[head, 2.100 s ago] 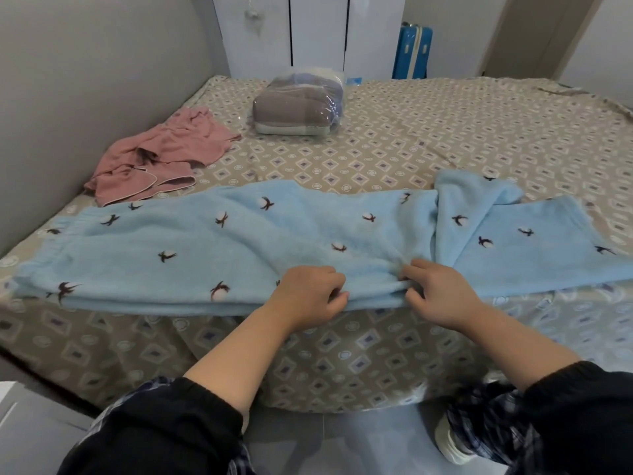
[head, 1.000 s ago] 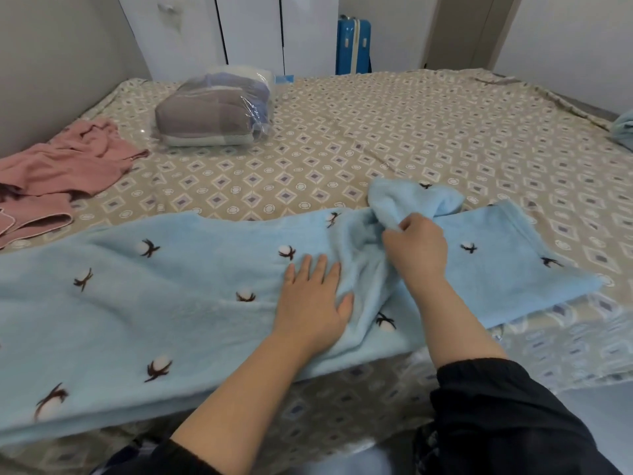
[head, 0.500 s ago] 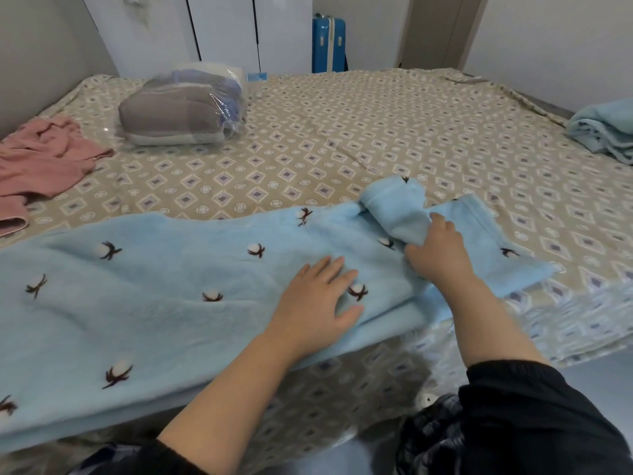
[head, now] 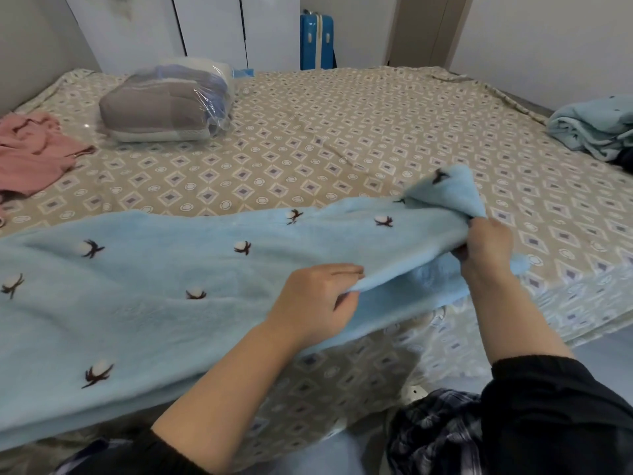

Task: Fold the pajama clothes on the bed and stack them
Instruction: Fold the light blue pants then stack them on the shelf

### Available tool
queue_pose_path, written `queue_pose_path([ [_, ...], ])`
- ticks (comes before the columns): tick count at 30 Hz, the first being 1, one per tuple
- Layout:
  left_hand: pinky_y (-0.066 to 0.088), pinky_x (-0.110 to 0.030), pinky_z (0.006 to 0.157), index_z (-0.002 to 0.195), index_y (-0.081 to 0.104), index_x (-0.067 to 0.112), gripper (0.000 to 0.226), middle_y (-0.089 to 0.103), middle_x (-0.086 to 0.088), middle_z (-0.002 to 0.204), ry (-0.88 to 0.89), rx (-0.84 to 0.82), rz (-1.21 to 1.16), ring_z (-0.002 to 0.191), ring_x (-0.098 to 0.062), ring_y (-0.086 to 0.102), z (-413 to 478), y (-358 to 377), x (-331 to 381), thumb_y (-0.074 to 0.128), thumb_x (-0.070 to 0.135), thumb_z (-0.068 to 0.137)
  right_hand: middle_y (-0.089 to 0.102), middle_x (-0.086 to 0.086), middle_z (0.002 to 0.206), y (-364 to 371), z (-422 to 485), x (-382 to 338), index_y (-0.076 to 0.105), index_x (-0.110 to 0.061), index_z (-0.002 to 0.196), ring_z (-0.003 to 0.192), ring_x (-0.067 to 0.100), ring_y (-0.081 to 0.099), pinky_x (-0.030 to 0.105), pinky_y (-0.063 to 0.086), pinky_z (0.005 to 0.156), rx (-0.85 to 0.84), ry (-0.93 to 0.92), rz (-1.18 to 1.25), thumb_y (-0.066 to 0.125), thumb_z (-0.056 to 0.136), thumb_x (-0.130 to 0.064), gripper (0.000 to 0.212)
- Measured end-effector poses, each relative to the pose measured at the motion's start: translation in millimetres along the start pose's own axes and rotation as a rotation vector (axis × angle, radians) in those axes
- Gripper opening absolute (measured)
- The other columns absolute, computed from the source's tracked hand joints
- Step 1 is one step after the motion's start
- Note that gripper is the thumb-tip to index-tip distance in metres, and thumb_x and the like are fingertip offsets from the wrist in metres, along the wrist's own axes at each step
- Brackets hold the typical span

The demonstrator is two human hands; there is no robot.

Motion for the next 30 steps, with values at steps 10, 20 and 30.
queue_pose_path([
  [10,0.033,-0.015,0.099,0.119,0.069,0.012,0.037,0.064,0.002,0.126,-0.120,-0.234,-0.075,0.119,-0.011,0.053,-2,31,-5,0.042,0.030,0.100,0.057,0.010,0.080,-25,19,22,0.053,-0.005,0.097,0.073,0.025,0.056,0.037,0.049,0.070,0.029,0.073,-0.241,0.063,0.081,-0.018,0.022],
  [20,0.001,-0.048,0.118,0.152,0.020,0.030,0.054,0.009,0.006,0.162,-0.278,-0.436,0.317,0.148,-0.015,0.000,1,53,-24,0.026,0.047,0.101,0.054,0.007,0.111,-68,27,12,0.044,-0.011,0.129,0.084,0.014,0.057,0.020,0.046,0.063,0.228,-0.023,-0.155,0.046,0.087,0.001,0.043],
  [30,-0.005,-0.058,0.114,0.153,0.004,0.037,0.067,-0.009,0.007,0.162,-0.441,-0.439,0.355,0.148,-0.019,-0.013,10,71,-40,0.010,0.065,0.092,0.004,0.015,0.159,-39,21,4,0.008,-0.013,0.151,0.144,0.036,0.008,0.048,0.015,0.117,0.097,-0.268,-1.174,0.060,0.077,-0.001,0.091],
])
Point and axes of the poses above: each hand's wrist, its own z-axis towards the middle knuckle, its own y-axis out of the palm, x = y × z, the point moved 6 cm from there along z, towards the middle knuckle
